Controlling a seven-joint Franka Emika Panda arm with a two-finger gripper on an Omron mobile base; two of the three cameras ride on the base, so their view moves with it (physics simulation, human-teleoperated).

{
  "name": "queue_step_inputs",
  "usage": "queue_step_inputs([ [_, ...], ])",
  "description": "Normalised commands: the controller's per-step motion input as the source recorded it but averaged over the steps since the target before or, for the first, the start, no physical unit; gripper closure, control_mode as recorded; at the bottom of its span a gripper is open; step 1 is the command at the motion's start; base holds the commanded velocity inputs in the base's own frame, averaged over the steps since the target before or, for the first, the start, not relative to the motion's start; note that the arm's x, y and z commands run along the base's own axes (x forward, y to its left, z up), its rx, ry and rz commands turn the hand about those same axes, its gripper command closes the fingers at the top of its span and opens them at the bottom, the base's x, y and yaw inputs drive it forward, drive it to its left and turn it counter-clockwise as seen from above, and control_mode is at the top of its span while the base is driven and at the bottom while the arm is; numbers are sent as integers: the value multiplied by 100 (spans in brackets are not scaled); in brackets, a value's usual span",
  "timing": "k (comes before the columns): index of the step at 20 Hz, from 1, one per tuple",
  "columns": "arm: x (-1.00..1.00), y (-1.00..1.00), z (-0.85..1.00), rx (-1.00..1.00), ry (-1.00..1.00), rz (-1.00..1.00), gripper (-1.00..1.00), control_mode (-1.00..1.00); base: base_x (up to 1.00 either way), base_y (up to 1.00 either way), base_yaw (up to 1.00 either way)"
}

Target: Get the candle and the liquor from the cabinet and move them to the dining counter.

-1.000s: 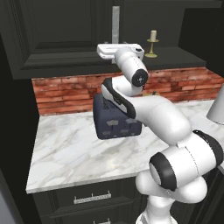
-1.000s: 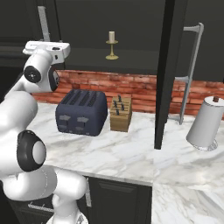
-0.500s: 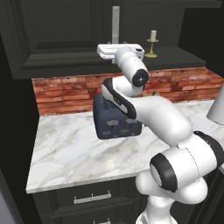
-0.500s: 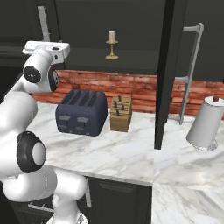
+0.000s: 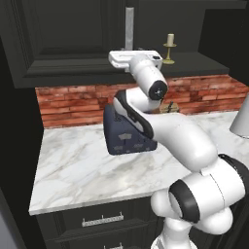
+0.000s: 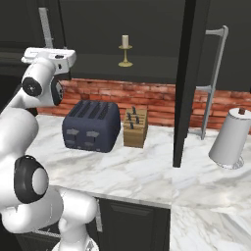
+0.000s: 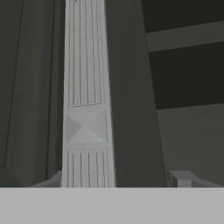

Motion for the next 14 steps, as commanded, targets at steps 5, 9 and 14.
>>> queue_step_inputs([
  [5, -68, 2, 0, 0, 0, 0, 100, -100, 0, 0, 0],
  [9, -80, 10, 0, 0, 0, 1, 100, -100, 0, 0, 0],
  [14, -74, 15, 0, 0, 0, 2, 100, -100, 0, 0, 0],
])
